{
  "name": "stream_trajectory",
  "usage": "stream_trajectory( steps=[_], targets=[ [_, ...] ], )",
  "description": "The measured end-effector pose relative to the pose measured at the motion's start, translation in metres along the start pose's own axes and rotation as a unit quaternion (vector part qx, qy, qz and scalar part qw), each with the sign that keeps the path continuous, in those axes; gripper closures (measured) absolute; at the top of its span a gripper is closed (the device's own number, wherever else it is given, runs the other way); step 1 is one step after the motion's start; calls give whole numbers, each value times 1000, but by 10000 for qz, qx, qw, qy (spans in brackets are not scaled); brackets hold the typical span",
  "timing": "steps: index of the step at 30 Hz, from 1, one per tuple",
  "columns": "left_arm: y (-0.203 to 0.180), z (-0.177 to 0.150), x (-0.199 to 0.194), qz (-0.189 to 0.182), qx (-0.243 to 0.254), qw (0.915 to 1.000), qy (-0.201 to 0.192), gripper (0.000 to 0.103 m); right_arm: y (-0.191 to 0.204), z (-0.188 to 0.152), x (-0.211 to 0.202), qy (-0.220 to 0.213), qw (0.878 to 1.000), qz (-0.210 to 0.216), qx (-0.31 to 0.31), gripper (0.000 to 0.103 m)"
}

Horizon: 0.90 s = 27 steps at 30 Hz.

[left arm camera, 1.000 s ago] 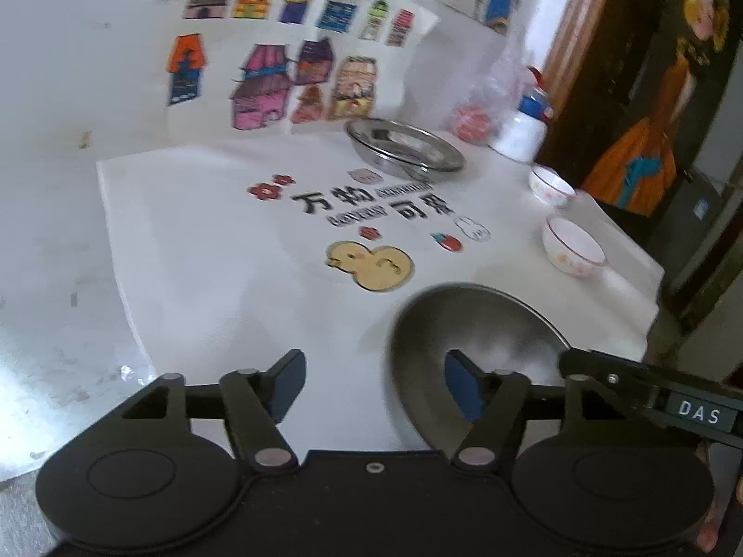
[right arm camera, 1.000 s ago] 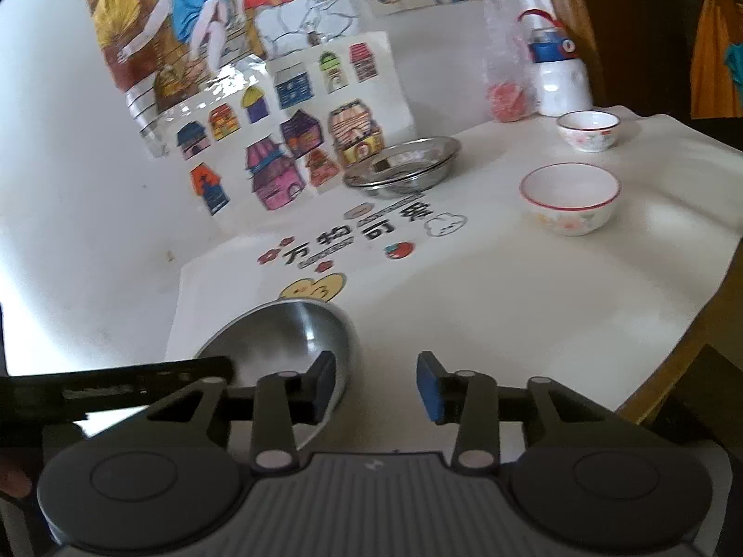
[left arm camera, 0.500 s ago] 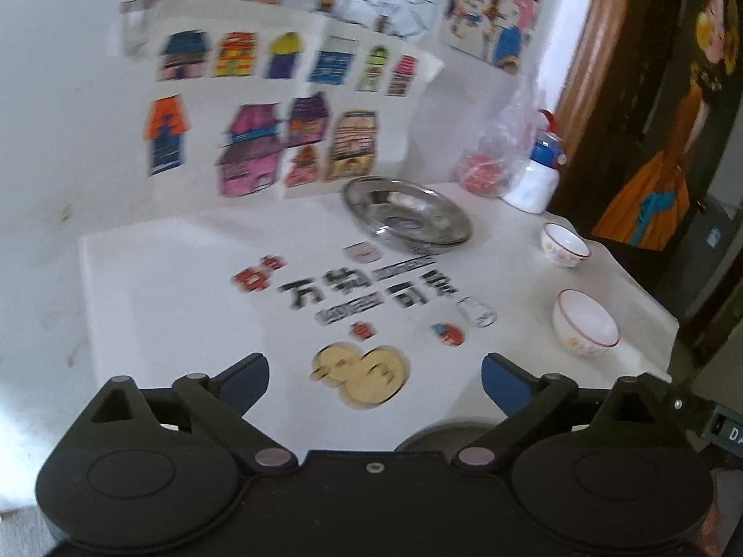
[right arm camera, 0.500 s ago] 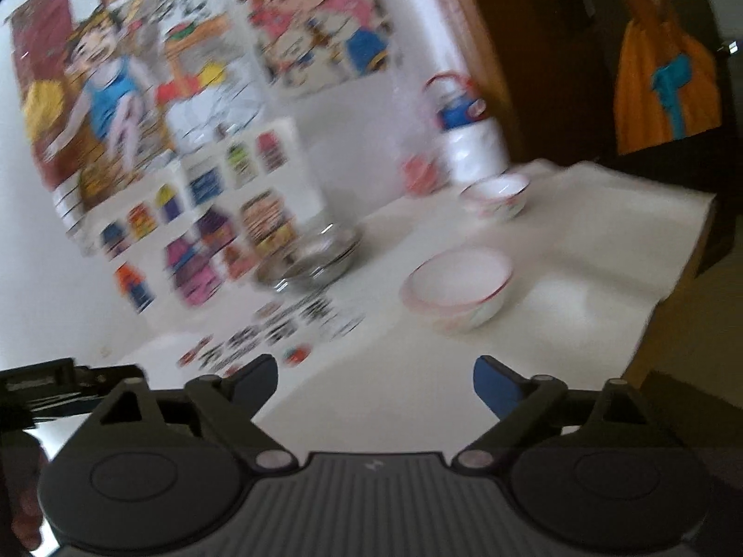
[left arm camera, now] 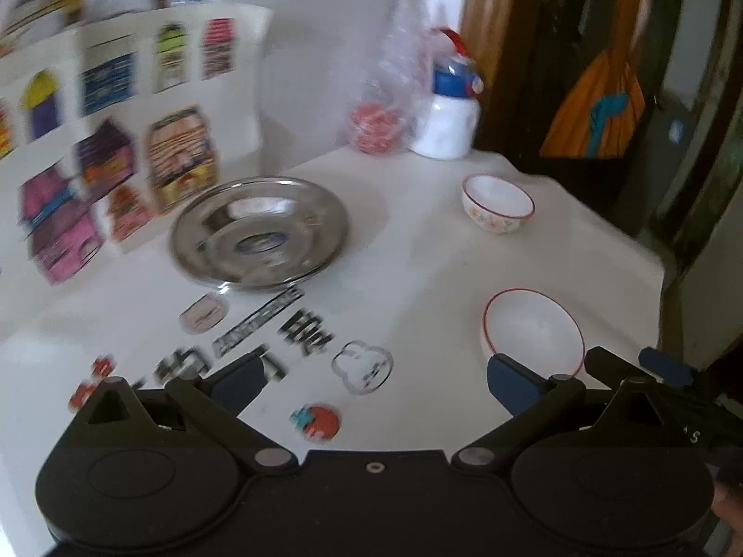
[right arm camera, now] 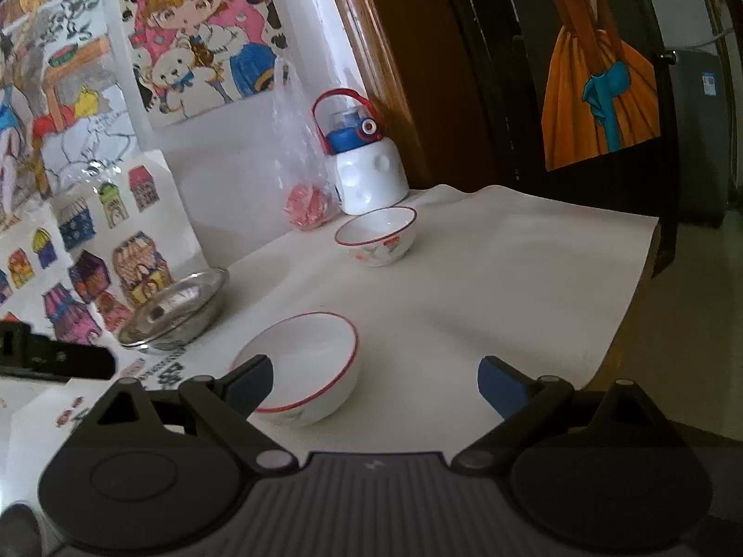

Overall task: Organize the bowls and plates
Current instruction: 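Close both grippers on the rim of the large red-rimmed white bowl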

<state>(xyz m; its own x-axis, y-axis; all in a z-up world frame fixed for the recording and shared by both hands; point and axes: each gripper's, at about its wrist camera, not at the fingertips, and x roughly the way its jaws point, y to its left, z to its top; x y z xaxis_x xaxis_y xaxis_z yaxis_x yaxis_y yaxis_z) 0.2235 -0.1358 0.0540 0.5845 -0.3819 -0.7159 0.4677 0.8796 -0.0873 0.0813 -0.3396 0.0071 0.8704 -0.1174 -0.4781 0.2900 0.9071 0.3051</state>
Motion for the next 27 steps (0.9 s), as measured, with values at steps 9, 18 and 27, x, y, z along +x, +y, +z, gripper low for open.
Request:
stream_trajectory(
  steps=[9, 18, 27],
  targets=[
    [-31, 21, 53, 34, 349, 9987, 369, 1, -1, 3, 22, 36, 9992, -112, -389, 7],
    [-36, 26, 84, -13, 358, 9964, 766, 8, 7, 2, 31, 93, 9979, 77, -631, 27],
    [-39, 26, 92, -279, 321, 9947, 934, 34, 10, 0, 34, 205, 9983, 294, -456, 53]
  ],
)
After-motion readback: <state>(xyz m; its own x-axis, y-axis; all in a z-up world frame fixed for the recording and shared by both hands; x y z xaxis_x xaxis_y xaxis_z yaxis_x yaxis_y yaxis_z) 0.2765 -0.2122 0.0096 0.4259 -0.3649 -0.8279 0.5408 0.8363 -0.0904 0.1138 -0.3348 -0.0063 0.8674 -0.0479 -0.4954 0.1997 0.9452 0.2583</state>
